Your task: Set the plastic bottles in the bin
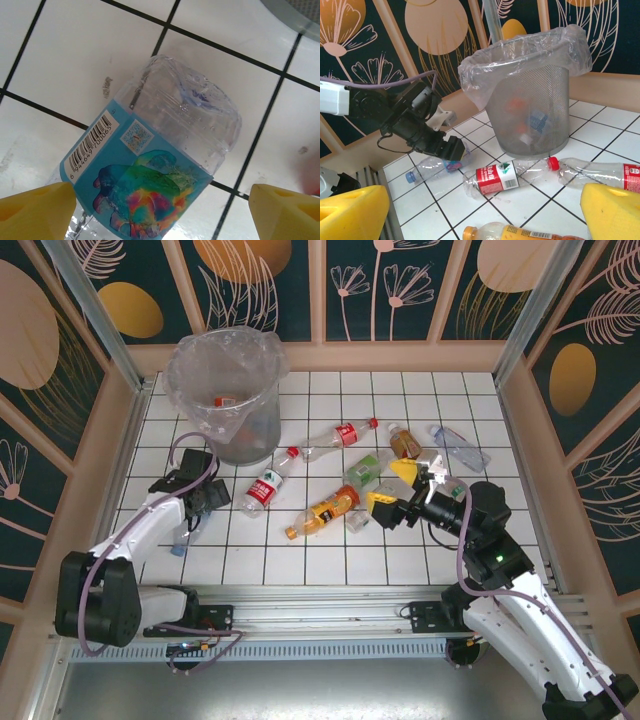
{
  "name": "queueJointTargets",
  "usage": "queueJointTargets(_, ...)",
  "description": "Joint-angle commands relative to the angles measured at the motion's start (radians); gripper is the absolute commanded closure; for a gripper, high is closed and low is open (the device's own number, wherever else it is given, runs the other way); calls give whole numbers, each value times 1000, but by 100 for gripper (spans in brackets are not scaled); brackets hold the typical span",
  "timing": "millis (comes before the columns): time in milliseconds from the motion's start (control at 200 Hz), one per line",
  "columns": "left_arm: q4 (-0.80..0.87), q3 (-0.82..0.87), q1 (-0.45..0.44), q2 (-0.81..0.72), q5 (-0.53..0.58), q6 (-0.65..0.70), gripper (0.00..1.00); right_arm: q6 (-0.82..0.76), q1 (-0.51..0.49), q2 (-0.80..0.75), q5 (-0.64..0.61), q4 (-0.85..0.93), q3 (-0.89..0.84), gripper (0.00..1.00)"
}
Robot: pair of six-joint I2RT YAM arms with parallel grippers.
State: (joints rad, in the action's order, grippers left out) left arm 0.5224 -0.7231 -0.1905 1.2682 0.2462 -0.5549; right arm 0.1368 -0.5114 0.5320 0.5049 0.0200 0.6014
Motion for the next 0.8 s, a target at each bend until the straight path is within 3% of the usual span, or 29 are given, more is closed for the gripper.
queueJointTargets(0, 50, 10, -3, 50, -24, -20, 11, 0, 6, -12, 9, 0, 32, 1)
queueJointTargets(400, 70, -15, -2, 136, -5, -30, 14, 1, 6, -19, 6, 2, 33, 1)
queueJointTargets(640, 59, 3, -3, 124, -30, -47, 28, 4, 7, -19, 8, 1, 32, 1)
queueJointTargets(796, 69, -2, -3, 96, -31, -54, 32, 4, 7, -19, 6, 3, 32, 1)
